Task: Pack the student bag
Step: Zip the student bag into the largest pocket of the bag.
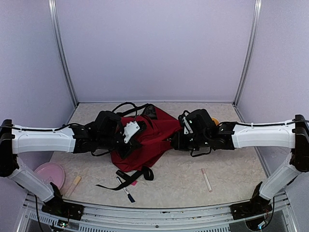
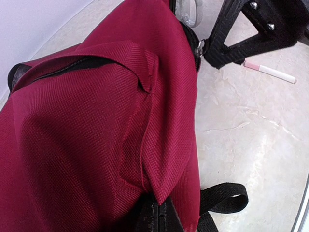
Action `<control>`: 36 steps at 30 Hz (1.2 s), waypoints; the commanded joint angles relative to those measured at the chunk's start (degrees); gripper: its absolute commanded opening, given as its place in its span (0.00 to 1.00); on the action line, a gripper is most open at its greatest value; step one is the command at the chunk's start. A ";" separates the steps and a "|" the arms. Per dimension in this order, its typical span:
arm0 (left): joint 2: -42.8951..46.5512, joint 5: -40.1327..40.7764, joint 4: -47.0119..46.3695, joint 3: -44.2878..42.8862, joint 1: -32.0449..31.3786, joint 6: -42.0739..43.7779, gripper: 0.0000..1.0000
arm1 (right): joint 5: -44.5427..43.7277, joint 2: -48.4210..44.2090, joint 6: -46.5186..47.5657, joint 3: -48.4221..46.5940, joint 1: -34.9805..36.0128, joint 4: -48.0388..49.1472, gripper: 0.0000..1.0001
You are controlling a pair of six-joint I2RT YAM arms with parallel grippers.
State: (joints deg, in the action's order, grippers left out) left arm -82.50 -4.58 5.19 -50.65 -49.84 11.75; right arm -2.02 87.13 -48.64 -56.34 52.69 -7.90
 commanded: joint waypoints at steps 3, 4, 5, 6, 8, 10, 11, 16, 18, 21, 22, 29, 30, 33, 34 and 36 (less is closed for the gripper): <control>5.09 8.16 8.23 -3.12 1.13 4.91 0.00 | 4.69 -4.58 15.29 1.06 -9.16 -12.82 0.00; 5.82 8.93 9.38 -3.07 1.41 5.84 0.00 | 4.96 -5.15 16.94 1.61 -10.68 -13.60 0.00; 6.57 9.17 10.04 -2.85 1.80 6.74 0.00 | 5.56 -5.69 18.75 2.10 -13.11 -14.03 0.00; 7.23 9.24 10.66 -2.61 2.30 7.47 0.00 | 6.07 -6.00 20.47 2.41 -14.71 -14.44 0.00; 8.57 9.01 12.06 -2.17 3.54 8.65 0.00 | 6.54 -6.16 24.49 1.90 -16.81 -15.84 0.00; 9.86 8.79 13.61 -1.89 4.92 9.86 0.00 | 7.05 -5.70 28.03 0.81 -18.05 -16.64 0.00; 10.42 8.94 14.41 -1.57 5.60 10.56 0.00 | 7.54 -5.25 29.44 0.46 -18.54 -16.84 0.00; 12.48 11.93 17.48 -0.06 11.41 13.09 0.00 | 11.55 -0.98 33.32 -2.23 -18.77 -17.88 0.00; 12.83 12.85 19.20 -0.55 13.30 13.55 0.00 | 13.00 0.21 33.76 -3.49 -18.51 -17.91 0.00; 13.34 12.62 20.32 -0.54 13.88 14.97 0.00 | 13.71 0.24 35.11 -5.39 -15.85 -17.04 0.00; 13.59 11.55 20.30 -0.44 14.02 15.13 0.00 | 13.61 0.31 35.48 -6.40 -14.41 -17.07 0.00; 16.81 -1.14 14.05 0.79 13.07 16.81 0.59 | 14.58 5.83 35.42 -17.28 -4.78 -20.02 0.00; 17.93 -2.93 12.41 0.71 11.76 17.30 0.70 | 15.07 6.73 35.57 -18.98 -3.86 -20.90 0.00; 21.69 -5.13 5.04 2.51 5.16 21.08 0.78 | 16.21 8.88 35.69 -23.59 -1.58 -22.84 0.00; 22.36 -6.89 3.09 3.45 2.37 22.74 0.79 | 16.23 9.45 35.89 -25.02 -0.92 -23.53 0.00; 21.56 -8.05 -0.27 4.31 -0.31 24.11 0.80 | 16.78 10.47 36.30 -27.51 0.07 -25.05 0.00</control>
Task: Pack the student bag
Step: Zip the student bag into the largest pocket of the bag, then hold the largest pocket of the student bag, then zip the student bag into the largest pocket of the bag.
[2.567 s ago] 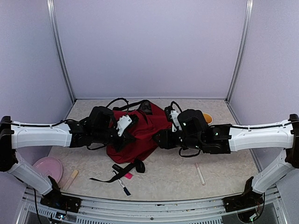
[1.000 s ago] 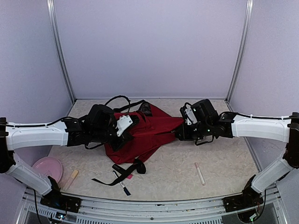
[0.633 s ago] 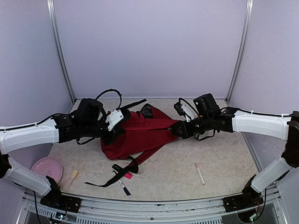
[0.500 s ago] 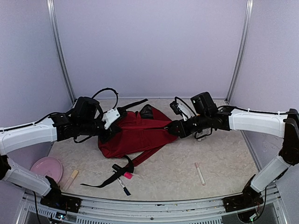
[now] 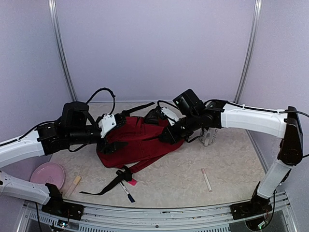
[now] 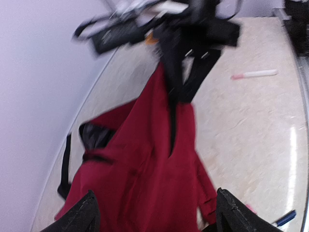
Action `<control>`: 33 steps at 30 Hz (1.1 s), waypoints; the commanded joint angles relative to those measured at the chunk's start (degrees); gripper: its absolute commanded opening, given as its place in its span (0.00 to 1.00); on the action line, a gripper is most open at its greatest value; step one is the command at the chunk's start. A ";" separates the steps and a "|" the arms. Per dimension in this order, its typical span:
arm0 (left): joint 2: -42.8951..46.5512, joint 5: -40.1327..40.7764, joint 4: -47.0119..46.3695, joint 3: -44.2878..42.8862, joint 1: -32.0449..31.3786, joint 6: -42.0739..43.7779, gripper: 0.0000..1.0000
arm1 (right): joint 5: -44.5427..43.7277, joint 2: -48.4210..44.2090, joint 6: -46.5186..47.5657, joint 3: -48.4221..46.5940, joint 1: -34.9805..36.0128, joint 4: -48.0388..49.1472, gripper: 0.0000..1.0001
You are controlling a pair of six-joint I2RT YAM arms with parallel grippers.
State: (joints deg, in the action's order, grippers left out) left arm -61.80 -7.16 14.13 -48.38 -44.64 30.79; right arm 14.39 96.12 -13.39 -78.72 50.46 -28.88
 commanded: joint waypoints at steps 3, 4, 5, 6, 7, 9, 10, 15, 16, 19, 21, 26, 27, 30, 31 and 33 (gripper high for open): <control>-5.36 -4.89 -8.57 0.15 -6.64 4.80 0.80 | 3.43 1.84 0.82 -7.02 2.78 -4.93 0.00; -8.78 -3.70 -8.32 -0.69 -7.06 4.48 0.80 | 4.22 1.63 0.53 -7.11 2.76 -4.95 0.00; -11.03 -2.60 -8.26 -1.35 -7.42 4.64 0.80 | 4.72 1.36 0.28 -7.10 2.76 -4.95 0.00; -13.21 -1.19 -8.48 -1.85 -7.69 5.15 0.80 | 4.85 1.11 0.03 -7.00 2.79 -5.03 0.00; -15.12 0.37 -9.53 -2.04 -7.73 5.64 0.81 | 4.82 0.72 -0.17 -6.89 2.75 -5.05 0.00; -18.26 2.87 -11.78 -2.27 -7.60 6.45 0.80 | 5.21 -0.11 -0.98 -6.14 2.75 -4.74 0.00; -19.62 3.13 -12.40 -2.61 -7.37 6.86 0.79 | 5.49 -0.57 -1.36 -5.93 2.78 -4.55 0.00; -24.32 1.77 -10.88 -4.87 -7.00 6.80 0.26 | 3.51 -2.16 -2.35 -6.35 1.70 -6.70 0.00; -24.47 1.23 -10.49 -4.58 -6.89 6.90 0.03 | 2.19 -2.56 -2.35 -6.10 0.67 -7.93 0.00; -23.51 0.23 -8.97 -2.78 -6.33 7.21 0.00 | -1.23 -5.02 -1.43 -2.84 -3.97 -10.84 0.00; -22.61 0.84 -7.94 -1.68 -5.81 6.79 0.00 | -3.21 -6.77 -0.31 0.22 -7.53 -12.05 0.00; -19.12 2.26 -4.92 -0.04 -4.31 6.61 0.00 | -5.84 -10.12 2.82 5.51 -14.10 -13.38 0.00; -18.46 2.13 -4.39 0.03 -4.05 6.74 0.00 | -5.50 -10.56 3.20 6.13 -14.82 -13.26 0.00; -16.82 1.72 -2.70 0.30 -2.96 7.18 0.00 | -6.13 -10.82 4.99 5.79 -16.34 -14.68 0.00; -16.39 1.97 -1.80 0.30 -2.65 7.57 0.00 | -6.59 -10.86 5.74 5.66 -17.14 -15.35 0.00; -15.72 2.98 0.75 -0.05 -2.20 8.18 0.00 | -7.04 -11.29 6.80 6.12 -19.10 -15.94 0.00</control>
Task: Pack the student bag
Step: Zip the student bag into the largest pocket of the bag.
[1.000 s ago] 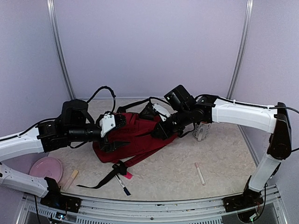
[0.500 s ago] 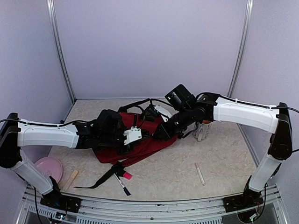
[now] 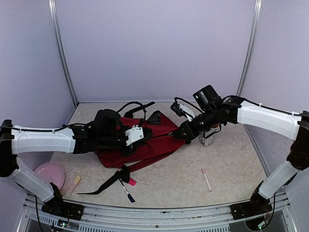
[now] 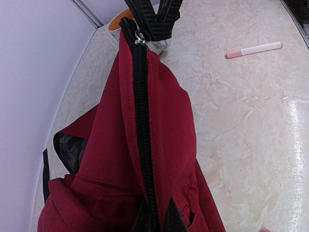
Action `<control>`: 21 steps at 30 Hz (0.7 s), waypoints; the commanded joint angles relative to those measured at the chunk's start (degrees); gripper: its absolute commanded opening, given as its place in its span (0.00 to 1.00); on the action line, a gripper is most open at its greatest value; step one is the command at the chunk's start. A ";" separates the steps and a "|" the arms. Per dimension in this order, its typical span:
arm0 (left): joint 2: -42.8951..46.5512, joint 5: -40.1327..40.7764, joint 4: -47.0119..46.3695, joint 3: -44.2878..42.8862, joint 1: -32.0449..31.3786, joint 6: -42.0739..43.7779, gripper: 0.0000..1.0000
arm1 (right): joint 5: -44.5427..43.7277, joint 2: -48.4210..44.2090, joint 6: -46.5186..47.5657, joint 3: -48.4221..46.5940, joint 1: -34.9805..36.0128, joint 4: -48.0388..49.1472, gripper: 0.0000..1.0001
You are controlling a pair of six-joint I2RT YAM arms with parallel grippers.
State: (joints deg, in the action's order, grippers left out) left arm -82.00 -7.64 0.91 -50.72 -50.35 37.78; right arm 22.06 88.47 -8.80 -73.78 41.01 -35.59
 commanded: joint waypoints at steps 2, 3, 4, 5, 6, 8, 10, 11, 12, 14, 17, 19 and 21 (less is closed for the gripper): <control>5.95 4.08 16.52 2.16 4.10 1.64 0.00 | -14.71 -4.01 3.26 1.85 -11.16 -9.17 0.00; 6.75 4.06 17.30 2.26 4.38 2.03 0.00 | -14.84 -4.00 3.71 1.96 -11.55 -9.26 0.00; 7.67 3.91 17.85 2.43 4.64 2.44 0.00 | -14.93 -3.86 4.04 1.80 -11.77 -9.31 0.00; 8.56 3.73 18.16 2.65 4.77 2.73 0.00 | -15.02 -3.63 4.20 1.68 -11.88 -9.37 0.00; 9.54 3.19 18.36 2.79 4.81 2.96 0.00 | -14.99 -3.46 4.47 1.44 -11.95 -9.25 0.00; 11.25 2.81 19.00 3.18 5.18 3.11 0.00 | -15.30 -2.99 4.90 0.85 -12.09 -9.42 0.00; 12.91 3.99 20.09 3.42 5.77 3.40 0.00 | -16.19 -2.55 5.55 0.04 -12.42 -9.89 0.00; 13.78 4.73 20.64 3.50 6.23 3.55 0.00 | -16.20 -2.58 5.74 -0.04 -12.57 -9.85 0.00; 14.65 5.16 21.20 3.64 6.86 3.78 0.00 | -15.82 -2.52 5.94 0.03 -12.66 -9.63 0.00; 16.37 5.23 22.10 4.02 8.80 4.39 0.00 | -13.79 -2.26 6.83 -0.04 -12.65 -9.24 0.00; 18.75 4.78 22.96 5.02 11.87 5.53 0.00 | -9.23 -2.48 8.25 0.45 -12.46 -7.44 0.00; 19.05 3.44 23.54 5.12 12.71 5.97 0.00 | -7.29 -2.68 7.67 0.33 -10.97 -5.90 0.00; 18.54 2.02 23.87 5.01 12.81 6.23 0.00 | -5.13 -2.07 7.56 -0.33 -8.13 -4.60 0.00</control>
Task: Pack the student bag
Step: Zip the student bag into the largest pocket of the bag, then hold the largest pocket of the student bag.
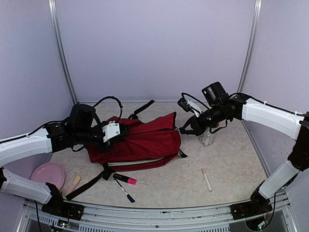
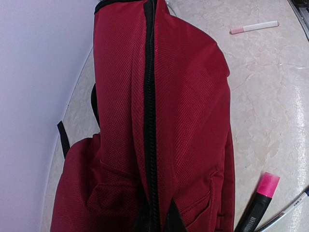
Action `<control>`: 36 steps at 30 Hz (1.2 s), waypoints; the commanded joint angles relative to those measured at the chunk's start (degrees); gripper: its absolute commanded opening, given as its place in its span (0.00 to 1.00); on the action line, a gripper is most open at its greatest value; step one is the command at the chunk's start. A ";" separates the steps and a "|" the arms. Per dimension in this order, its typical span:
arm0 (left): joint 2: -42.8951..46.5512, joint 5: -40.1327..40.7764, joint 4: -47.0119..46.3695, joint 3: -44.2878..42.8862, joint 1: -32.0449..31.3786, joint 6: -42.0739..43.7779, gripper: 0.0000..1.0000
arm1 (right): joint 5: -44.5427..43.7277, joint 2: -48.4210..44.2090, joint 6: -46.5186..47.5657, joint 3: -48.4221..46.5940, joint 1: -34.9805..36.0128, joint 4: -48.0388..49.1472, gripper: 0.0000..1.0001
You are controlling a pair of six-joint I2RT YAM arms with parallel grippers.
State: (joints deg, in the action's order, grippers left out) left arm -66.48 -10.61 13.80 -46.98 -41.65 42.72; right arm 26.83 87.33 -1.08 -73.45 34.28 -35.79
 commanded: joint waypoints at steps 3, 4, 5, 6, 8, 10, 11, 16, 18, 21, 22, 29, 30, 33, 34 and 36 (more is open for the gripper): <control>1.89 4.03 10.53 0.01 3.34 0.18 0.36 | -8.24 0.93 -0.80 -3.15 3.89 -3.78 0.00; 1.72 3.07 10.18 -0.93 2.44 -0.72 0.57 | -8.00 1.62 -1.20 -4.17 5.38 -3.84 0.00; 1.81 1.13 9.28 -1.94 0.98 -1.52 0.69 | -7.54 2.21 -1.47 -5.88 7.30 -4.00 0.00; 2.27 -0.24 7.55 -2.53 -1.23 -1.88 0.75 | -7.17 2.76 -1.66 -7.03 8.63 -4.00 0.00; 3.18 -1.38 1.70 -2.30 -6.37 -2.26 0.78 | -6.26 3.74 -1.77 -9.34 11.20 -4.05 0.00; 2.83 -2.88 -5.01 -1.71 -10.92 -3.59 0.77 | -5.54 4.65 -1.82 -11.79 13.22 -4.46 0.00; 1.47 -3.79 -8.45 -1.63 -13.12 -4.54 0.77 | -5.56 5.05 -1.82 -12.82 14.07 -4.73 0.00; -7.90 2.81 -11.99 -4.91 -18.46 -5.72 0.73 | -4.80 5.89 -1.60 -15.20 15.64 -6.16 0.00; -11.77 5.60 -10.28 -7.64 -19.09 -5.83 0.68 | -4.51 5.53 -1.52 -15.00 15.68 -6.14 0.00; -15.46 8.74 -9.77 -9.89 -19.42 -5.98 0.56 | -4.44 4.86 -1.47 -14.42 15.72 -6.30 0.00; -16.15 9.71 -9.99 -10.18 -19.49 -5.93 0.48 | -4.35 4.55 -1.39 -14.17 15.70 -6.36 0.00; -13.94 10.71 -9.66 -7.30 -20.05 -5.08 0.00 | -9.34 3.06 -0.16 -12.13 11.52 -9.36 0.00; -13.00 10.92 -9.01 -6.31 -20.05 -5.21 0.00 | -9.89 2.70 0.18 -11.26 10.07 -9.38 0.00; -10.14 11.53 -5.16 -3.98 -20.05 -5.44 0.00 | -11.49 2.07 1.46 -9.09 5.31 -8.85 0.00; -9.01 11.56 -3.68 -3.32 -20.05 -5.61 0.00 | -12.20 2.10 1.82 -8.69 3.82 -8.70 0.00; -6.35 10.70 -0.74 -2.39 -20.05 -5.34 0.00 | -13.25 2.55 2.69 -8.33 1.15 -8.71 0.00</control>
State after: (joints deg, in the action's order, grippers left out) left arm -77.87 0.12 4.36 -52.27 -61.23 37.56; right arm 19.31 92.14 -0.51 -82.74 41.36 -44.97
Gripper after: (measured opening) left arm 0.038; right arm 0.010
